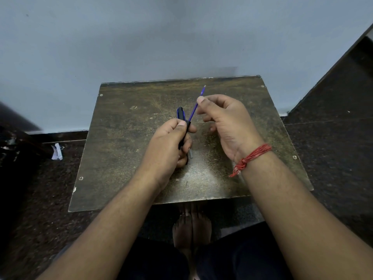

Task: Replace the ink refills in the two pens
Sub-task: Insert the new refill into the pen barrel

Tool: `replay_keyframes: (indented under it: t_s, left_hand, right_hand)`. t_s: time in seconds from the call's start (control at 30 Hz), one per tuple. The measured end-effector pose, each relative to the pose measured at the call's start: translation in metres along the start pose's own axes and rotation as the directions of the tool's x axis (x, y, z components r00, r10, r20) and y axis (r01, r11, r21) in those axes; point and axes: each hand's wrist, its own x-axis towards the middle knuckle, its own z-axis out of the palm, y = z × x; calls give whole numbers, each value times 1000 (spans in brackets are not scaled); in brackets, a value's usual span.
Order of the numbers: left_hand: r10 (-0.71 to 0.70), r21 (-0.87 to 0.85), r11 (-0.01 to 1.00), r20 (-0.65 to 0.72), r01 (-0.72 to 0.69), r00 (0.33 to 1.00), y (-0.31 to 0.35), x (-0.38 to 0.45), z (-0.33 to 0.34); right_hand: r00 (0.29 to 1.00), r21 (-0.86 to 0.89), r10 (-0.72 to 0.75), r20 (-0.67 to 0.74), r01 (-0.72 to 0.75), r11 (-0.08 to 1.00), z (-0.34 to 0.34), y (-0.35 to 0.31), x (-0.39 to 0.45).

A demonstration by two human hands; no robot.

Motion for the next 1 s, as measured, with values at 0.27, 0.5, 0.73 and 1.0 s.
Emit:
replay_keyframes:
  t_s: [0.27,0.5,0.73,1.0]
  left_hand:
    - [13,-40,999,-1,-14,1000,-1,1,-1]
    - [6,8,1000,13,-6,1000,0,-1,1]
    - [13,49,999,-8,-13,1000,3,-3,2]
    - [18,33,999,-27,-17,999,2,-2,3]
  right_hand:
    - [991,-104,-13,132,27,994,0,4,-2]
    - [998,-11,-63,-16,63,998,-1,1,1]
    - [994,-75,-97,55,101,992,3,2,-3]
    - [986,-158,-25,164,52,986,-1,3,-2]
